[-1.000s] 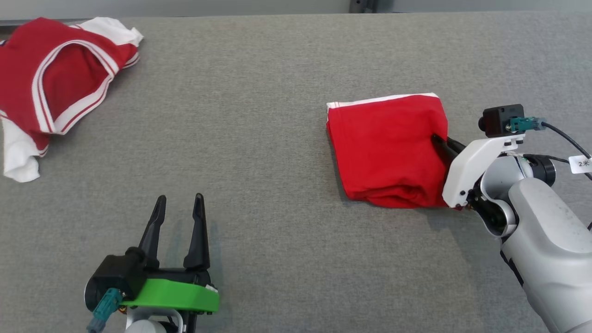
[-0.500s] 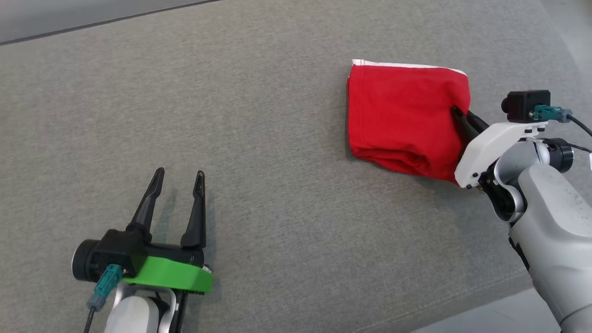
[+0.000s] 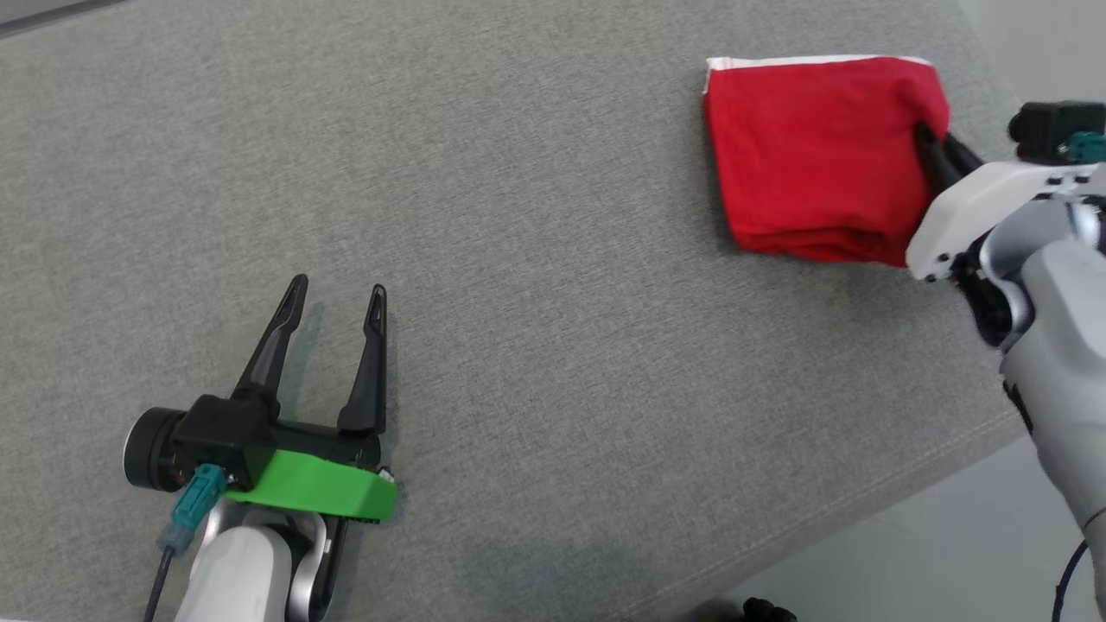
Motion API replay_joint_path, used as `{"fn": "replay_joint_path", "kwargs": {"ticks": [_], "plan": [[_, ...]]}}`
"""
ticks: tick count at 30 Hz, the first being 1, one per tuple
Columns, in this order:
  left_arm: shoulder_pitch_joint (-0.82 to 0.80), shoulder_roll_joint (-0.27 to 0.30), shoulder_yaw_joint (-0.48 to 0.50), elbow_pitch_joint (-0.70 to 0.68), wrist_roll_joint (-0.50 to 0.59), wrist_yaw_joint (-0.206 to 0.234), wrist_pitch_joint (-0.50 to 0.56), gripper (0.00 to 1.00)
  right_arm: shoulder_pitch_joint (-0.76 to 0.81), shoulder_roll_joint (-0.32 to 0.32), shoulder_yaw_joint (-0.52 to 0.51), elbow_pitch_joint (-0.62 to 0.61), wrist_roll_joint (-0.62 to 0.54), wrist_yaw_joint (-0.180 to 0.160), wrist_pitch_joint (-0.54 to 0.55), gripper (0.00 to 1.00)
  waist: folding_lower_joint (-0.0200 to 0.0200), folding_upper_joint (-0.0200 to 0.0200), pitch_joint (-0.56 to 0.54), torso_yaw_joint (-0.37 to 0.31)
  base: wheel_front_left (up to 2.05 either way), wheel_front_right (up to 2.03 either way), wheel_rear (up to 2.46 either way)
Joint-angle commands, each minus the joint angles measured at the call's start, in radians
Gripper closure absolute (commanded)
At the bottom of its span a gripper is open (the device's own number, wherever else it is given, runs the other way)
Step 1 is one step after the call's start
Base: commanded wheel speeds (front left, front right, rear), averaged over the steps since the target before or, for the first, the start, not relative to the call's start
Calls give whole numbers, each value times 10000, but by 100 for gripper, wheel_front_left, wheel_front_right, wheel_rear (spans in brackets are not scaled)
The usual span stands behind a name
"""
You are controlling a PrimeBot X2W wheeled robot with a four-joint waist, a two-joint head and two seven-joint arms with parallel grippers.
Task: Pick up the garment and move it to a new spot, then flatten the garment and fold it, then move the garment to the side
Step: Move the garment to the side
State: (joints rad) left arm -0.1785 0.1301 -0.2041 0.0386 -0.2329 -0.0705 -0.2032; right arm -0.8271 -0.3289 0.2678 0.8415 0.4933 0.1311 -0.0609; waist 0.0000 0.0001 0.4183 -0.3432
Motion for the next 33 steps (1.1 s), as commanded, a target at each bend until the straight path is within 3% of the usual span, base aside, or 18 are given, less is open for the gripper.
{"fn": "replay_joint_path", "kwargs": {"ticks": [1, 10, 12, 16, 17, 18, 19, 27, 33], "plan": [[-188, 52, -17, -58, 94, 30, 26, 0, -331, -200, -110, 223, -161, -7, -105, 100, 0, -1, 336, 697, 0, 0, 0], [-294, 21, -81, -312, 68, 174, -72, 0, -1789, -1577, -257, 1399, -1174, -7, -164, 100, 0, -1, 929, 2194, 0, 0, 0], [-342, -17, -147, -346, 43, 157, -122, 0, -2160, -2195, -283, 1851, -1638, -11, -168, 100, 0, -1, 1115, 2508, 0, 0, 0], [-392, -100, -290, -250, 28, 141, -202, 0, -2522, -2561, -495, 2434, -2106, -10, -407, 100, 0, -1, 1236, 2762, 0, 0, 0], [-396, -115, -320, -214, 30, 147, -223, 0, -2566, -2615, -468, 2579, -2275, -10, -412, 88, 0, -1, 1237, 2788, 0, 0, 0], [-407, -130, -343, -179, 20, 153, -249, 0, -2612, -2662, -490, 2711, -2386, -10, -497, 55, 0, -1, 1227, 2808, 0, 0, 0], [-418, -145, -352, -147, 3, 161, -270, 0, -2696, -2731, -594, 2823, -2484, -10, -654, 0, 0, -1, 1218, 2817, 0, 0, 0], [-330, -212, -431, 195, -81, 194, -436, 0, -2726, -2206, -1163, 3526, -3007, -10, -1557, 0, 0, -1, 710, 2579, 0, 0, 0], [-160, -221, -411, 470, -225, 156, -492, 0, -2489, -1461, -942, 3108, -2979, -10, -1914, 0, 0, -1, -73, 2363, 0, 0, 0]]}}
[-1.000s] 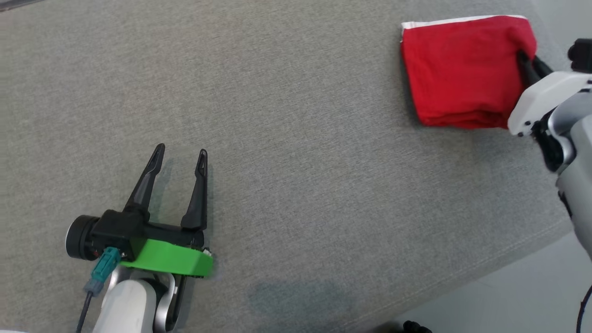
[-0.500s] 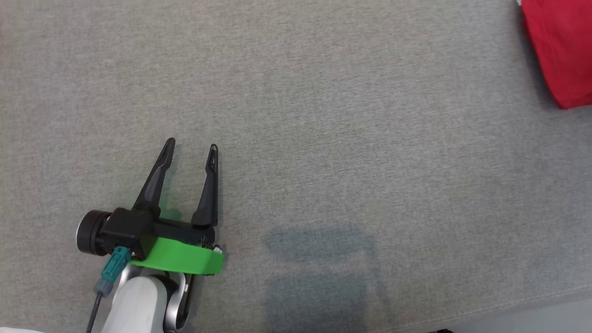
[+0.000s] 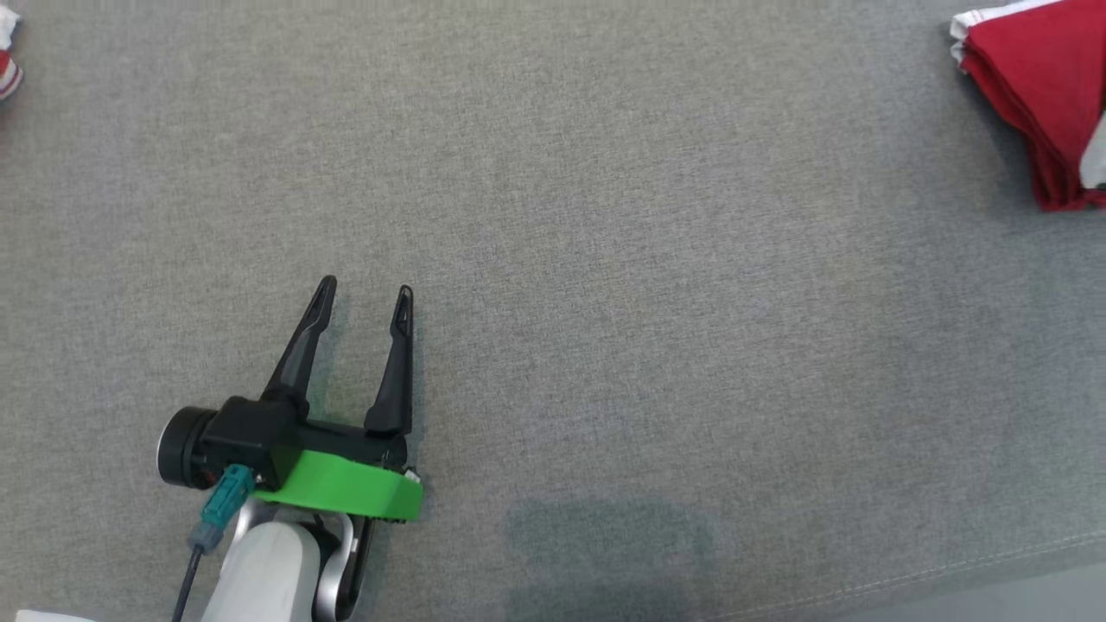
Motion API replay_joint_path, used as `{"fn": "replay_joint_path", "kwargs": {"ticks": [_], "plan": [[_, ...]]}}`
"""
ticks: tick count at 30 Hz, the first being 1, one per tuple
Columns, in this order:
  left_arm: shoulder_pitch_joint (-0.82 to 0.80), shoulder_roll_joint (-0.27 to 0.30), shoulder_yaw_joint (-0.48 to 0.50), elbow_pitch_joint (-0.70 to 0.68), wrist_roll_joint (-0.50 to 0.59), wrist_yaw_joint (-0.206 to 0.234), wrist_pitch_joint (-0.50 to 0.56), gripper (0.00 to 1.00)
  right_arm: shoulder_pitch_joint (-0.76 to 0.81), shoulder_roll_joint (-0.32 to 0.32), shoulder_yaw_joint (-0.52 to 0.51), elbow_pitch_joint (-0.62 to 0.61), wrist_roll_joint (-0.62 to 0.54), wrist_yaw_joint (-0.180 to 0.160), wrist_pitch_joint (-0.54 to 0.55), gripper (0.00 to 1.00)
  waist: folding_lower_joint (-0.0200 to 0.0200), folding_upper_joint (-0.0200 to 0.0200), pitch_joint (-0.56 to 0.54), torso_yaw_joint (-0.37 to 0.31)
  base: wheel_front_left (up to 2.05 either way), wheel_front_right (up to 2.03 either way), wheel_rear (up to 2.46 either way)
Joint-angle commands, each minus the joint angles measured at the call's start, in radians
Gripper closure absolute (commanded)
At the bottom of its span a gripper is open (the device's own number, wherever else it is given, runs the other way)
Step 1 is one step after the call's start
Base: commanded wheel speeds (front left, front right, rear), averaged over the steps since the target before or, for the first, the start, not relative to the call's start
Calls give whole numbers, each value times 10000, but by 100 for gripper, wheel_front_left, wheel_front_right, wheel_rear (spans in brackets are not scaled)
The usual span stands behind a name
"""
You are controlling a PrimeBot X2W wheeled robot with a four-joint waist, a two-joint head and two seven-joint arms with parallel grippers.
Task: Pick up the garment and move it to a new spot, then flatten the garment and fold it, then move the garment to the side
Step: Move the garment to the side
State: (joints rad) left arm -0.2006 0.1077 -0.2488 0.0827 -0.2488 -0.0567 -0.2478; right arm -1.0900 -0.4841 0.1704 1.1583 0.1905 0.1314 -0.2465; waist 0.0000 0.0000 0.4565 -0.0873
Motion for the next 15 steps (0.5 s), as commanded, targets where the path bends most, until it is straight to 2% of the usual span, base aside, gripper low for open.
{"fn": "replay_joint_path", "kwargs": {"ticks": [1, 8, 15], "plan": [[102, 5, 69, 87, -97, 26, -62, 0, 212, 285, 74, -190, 223, -14, -86, 0, 0, 0, -636, -216, 0, 0, 0], [400, -53, 385, 667, -452, 91, -125, 0, 1134, 1202, 858, -1574, 1291, -14, -180, 0, 0, 0, -2113, -135, 0, 0, 0], [899, -170, 893, 1421, -800, 279, -171, 0, 2829, 1720, 1153, -2936, 1996, -14, -188, 0, 0, 0, -3576, 288, 0, 0, 0]]}}
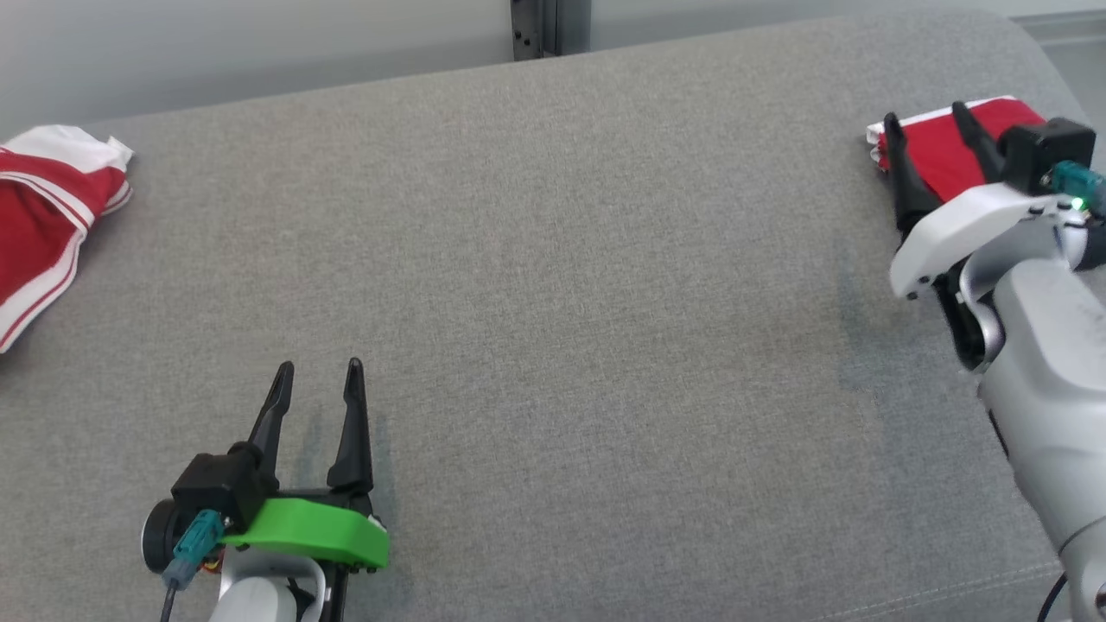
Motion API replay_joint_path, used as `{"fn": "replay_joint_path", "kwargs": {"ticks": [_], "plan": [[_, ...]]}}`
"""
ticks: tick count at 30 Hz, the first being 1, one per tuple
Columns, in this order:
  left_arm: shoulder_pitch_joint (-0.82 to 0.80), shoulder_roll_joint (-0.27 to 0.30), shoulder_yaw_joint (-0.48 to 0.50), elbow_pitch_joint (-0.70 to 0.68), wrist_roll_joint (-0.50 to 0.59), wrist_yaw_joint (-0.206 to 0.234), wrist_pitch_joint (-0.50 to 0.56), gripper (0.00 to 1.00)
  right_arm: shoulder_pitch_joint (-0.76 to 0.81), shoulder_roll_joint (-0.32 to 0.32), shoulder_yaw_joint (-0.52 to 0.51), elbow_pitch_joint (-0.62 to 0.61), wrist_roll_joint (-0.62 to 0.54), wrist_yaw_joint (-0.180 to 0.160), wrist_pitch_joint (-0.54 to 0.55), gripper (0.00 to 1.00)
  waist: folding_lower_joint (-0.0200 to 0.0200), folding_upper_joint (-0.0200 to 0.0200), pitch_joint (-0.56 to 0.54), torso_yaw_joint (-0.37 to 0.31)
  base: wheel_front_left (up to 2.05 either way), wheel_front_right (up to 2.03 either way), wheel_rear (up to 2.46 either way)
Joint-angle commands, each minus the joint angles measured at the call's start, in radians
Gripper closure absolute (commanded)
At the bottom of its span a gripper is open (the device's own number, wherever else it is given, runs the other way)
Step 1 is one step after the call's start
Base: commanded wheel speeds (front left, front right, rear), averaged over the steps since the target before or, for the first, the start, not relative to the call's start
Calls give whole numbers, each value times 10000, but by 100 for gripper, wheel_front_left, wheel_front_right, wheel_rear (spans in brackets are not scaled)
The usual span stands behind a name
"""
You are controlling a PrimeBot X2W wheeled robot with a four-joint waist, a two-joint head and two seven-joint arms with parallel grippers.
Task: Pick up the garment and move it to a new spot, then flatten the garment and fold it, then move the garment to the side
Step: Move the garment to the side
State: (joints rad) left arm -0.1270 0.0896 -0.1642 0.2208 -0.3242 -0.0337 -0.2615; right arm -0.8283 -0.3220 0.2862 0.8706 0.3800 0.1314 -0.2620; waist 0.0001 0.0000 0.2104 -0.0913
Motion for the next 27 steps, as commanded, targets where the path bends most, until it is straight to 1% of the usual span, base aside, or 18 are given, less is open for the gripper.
{"fn": "replay_joint_path", "kwargs": {"ticks": [1, 5, 9, 11, 14, 16, 18, 22, 27], "plan": [[294, -11, 170, 85, -118, 88, -35, 0, 573, 279, -47, -330, 189, -14, -29, 0, -1, 0, -1305, 376, 0, 0, 0], [800, -140, 506, 175, -237, 170, -36, 0, 1889, 832, -414, -1423, 262, -14, -32, 0, -1, 0, -1845, 591, 0, 0, 0], [1268, -221, 720, 205, -241, 218, -38, 0, 3286, 1542, -1108, -2660, -250, -12, -32, 0, -1, 0, -2134, 805, 0, 0, 0], [1463, -265, 822, 164, -206, 276, -37, 0, 4112, 2049, -1649, -3433, -578, -12, -33, 0, -1, 0, -2197, 922, 0, 0, 0], [1699, -296, 868, 47, -149, 296, -29, 0, 5201, 2484, -2134, -4545, -1068, -12, -33, 0, -1, 0, -2230, 1039, 0, 0, 0], [1854, -319, 879, -79, -119, 275, -29, 0, 5843, 2635, -2280, -5203, -1476, -12, -33, 0, -1, 0, -2217, 1095, 0, 0, 0], [1980, -331, 870, -177, -53, 277, -29, 0, 6388, 2703, -2173, -5692, -1724, -12, -34, 0, -1, 0, -2185, 1152, 0, 0, 0], [2007, -356, 834, -257, 9, 258, -28, 0, 7088, 2692, -1729, -6126, -1090, -12, -34, 0, -1, 0, -2097, 1226, 0, 0, 0], [1928, -369, 806, -364, 98, 312, -30, 0, 7298, 2701, -1612, -6196, -1014, -12, -34, 0, -1, 0, -1956, 1215, 0, 0, 0]]}}
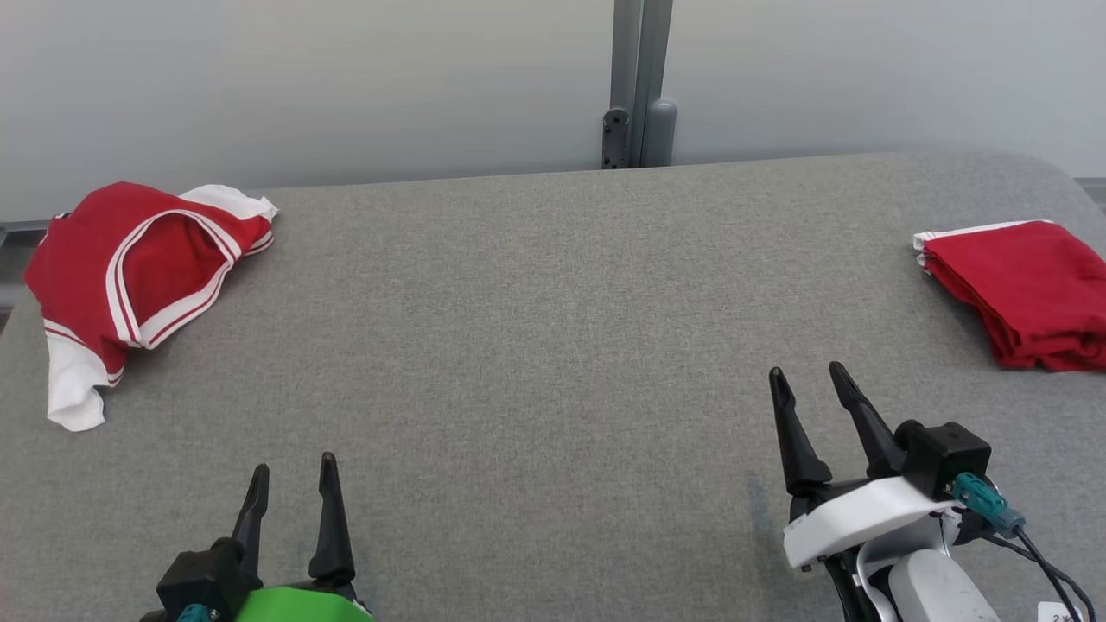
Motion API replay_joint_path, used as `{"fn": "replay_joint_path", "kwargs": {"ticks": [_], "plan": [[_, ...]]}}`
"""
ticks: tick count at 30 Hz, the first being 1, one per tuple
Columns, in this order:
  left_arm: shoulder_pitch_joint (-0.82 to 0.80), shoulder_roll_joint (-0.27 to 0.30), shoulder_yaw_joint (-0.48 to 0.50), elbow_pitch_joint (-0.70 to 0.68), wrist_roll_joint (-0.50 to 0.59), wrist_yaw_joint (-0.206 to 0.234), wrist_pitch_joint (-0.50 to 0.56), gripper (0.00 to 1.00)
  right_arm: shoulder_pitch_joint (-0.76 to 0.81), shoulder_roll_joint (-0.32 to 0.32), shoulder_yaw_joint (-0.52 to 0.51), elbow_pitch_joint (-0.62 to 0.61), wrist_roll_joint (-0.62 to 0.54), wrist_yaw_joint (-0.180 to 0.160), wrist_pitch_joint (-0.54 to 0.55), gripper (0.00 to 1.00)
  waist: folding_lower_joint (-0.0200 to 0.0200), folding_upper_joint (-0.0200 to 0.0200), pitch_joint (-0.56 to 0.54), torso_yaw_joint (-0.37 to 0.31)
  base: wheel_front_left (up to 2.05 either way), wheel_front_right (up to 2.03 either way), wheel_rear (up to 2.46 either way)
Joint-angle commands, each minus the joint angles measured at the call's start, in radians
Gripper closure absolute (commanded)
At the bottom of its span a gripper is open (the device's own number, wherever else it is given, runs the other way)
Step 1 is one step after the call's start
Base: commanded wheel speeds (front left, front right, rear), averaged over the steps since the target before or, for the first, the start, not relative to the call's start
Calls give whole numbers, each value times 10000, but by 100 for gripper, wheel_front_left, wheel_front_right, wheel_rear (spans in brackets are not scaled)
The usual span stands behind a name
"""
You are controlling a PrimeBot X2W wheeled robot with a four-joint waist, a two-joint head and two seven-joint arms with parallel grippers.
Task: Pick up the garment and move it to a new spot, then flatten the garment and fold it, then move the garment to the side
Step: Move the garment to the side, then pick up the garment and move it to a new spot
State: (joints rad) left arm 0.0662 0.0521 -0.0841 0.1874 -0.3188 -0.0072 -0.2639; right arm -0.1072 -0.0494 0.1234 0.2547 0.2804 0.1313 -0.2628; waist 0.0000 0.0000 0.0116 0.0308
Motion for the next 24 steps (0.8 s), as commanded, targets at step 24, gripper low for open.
{"fn": "replay_joint_path", "kwargs": {"ticks": [24], "plan": [[-362, 0, 37, -139, -37, 85, -4, 0, 77, -21, 135, -153, -292, -10, -25, 0, 0, 0, 137, 1756, 0, 0, 0]]}}
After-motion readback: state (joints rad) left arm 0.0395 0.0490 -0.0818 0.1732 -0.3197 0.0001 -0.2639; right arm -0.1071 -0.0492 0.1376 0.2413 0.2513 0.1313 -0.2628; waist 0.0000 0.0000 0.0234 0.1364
